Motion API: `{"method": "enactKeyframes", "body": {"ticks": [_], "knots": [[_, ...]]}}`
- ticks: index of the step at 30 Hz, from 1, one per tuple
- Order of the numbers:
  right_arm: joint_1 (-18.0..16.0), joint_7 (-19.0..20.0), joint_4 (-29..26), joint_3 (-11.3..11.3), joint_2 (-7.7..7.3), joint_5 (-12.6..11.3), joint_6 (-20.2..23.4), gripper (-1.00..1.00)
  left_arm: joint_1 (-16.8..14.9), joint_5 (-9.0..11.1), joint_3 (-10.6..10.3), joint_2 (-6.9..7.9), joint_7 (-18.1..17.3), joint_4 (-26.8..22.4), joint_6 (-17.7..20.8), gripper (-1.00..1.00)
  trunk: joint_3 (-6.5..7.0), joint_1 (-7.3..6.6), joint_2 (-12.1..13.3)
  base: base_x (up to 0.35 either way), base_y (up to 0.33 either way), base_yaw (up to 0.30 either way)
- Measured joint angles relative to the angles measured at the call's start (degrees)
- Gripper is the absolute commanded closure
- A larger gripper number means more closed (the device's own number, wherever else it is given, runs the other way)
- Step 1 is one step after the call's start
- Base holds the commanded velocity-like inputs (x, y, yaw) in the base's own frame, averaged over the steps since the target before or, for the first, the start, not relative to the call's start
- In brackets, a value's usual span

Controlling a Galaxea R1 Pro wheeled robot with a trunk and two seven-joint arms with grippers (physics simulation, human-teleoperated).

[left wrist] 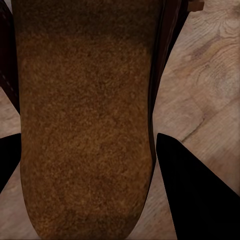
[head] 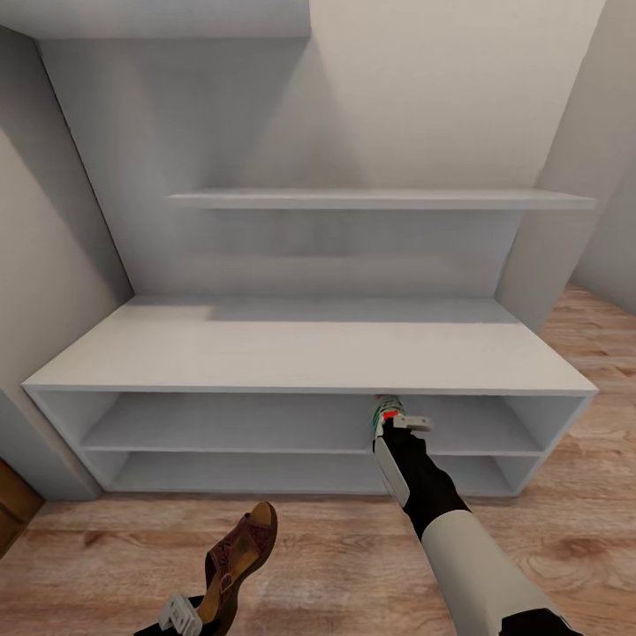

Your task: Pick up the two gym shoes and the two sandals from the corridor floor and place them onto the hallstand (shoe rack) in the corridor, making sure they are on the rack and not on the floor. Arrange them so the two gym shoes are next to each other and the two sandals are next to each other.

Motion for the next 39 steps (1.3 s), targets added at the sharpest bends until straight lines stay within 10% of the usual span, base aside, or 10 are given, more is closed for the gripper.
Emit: {"method": "enactKeyframes", "body": {"ticks": [39], "knots": [[0.0, 0.0, 0.1, 0.0, 0.00, 0.0, 0.0, 1.00, 0.0, -0.1, -0.1, 0.01, 0.4, 0.1, 0.0, 1.00, -2.05, 1.17, -2.0, 0.039, 0.000, 0.000]]}}
